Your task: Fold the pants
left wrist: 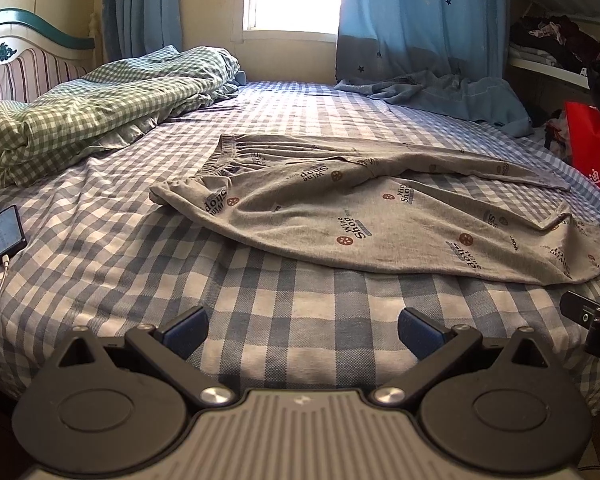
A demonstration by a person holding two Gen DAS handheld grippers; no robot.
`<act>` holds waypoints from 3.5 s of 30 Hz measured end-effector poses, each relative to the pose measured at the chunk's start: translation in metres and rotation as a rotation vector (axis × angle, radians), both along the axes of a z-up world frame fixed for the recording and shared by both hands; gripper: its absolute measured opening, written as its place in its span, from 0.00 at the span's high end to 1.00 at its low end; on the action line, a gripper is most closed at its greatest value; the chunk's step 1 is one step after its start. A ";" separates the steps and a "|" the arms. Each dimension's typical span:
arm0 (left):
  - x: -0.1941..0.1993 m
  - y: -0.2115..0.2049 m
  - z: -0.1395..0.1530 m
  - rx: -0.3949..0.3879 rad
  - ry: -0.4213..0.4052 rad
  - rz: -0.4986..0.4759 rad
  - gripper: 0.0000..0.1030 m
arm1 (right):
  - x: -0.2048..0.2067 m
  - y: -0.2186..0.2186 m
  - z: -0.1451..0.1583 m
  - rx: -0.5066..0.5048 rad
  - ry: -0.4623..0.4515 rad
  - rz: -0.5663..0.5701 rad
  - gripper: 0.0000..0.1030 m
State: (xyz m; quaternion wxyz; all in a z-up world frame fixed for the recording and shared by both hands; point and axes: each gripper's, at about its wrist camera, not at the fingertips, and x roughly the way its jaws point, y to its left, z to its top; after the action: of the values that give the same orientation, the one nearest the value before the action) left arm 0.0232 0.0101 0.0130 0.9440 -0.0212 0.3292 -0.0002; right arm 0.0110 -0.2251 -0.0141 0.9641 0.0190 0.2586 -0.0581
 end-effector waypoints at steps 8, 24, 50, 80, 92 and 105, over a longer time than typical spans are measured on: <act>0.008 -0.006 0.010 0.039 -0.022 -0.020 0.00 | 0.008 -0.002 0.012 0.006 -0.008 0.009 0.00; 0.105 -0.005 0.070 0.175 -0.075 -0.017 0.00 | 0.080 -0.016 0.056 -0.049 -0.053 0.064 0.00; 0.372 0.029 0.045 0.332 -0.057 -0.202 0.00 | 0.397 -0.067 0.062 0.070 0.065 0.627 0.00; 0.523 0.072 -0.042 0.202 0.297 -0.594 0.24 | 0.571 -0.027 -0.034 -0.113 0.343 0.954 0.34; 0.529 0.097 -0.040 0.054 0.411 -0.580 0.63 | 0.571 -0.022 -0.034 -0.121 0.353 0.972 0.67; 0.514 0.073 -0.019 0.135 0.290 -0.506 0.98 | 0.560 -0.003 -0.021 -0.272 0.275 0.920 1.00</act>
State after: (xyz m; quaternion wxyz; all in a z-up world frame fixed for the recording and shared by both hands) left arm 0.5372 0.0832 -0.0057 0.8563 0.1248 0.4547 -0.2107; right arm 0.5708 -0.2278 -0.0347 0.8407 -0.2307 0.3548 0.3379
